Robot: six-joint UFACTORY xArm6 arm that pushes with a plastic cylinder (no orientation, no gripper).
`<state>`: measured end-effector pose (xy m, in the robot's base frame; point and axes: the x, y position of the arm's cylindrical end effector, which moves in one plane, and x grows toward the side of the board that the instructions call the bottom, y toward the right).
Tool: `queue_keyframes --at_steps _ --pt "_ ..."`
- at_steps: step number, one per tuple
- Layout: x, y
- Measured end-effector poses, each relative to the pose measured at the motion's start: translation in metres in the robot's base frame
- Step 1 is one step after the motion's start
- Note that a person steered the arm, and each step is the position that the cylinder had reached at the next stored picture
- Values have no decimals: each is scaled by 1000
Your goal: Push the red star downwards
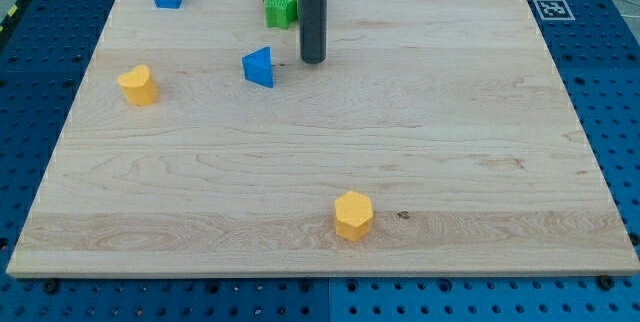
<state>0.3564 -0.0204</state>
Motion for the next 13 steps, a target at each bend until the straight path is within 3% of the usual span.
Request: queue_keyframes --at_steps 2,5,6,8,10,13 --pt "-16 -101" --pt "-144 -120" --pt "-165 -115" --pt "-165 -102" --pt "-163 -23" --pt "-107 -5"
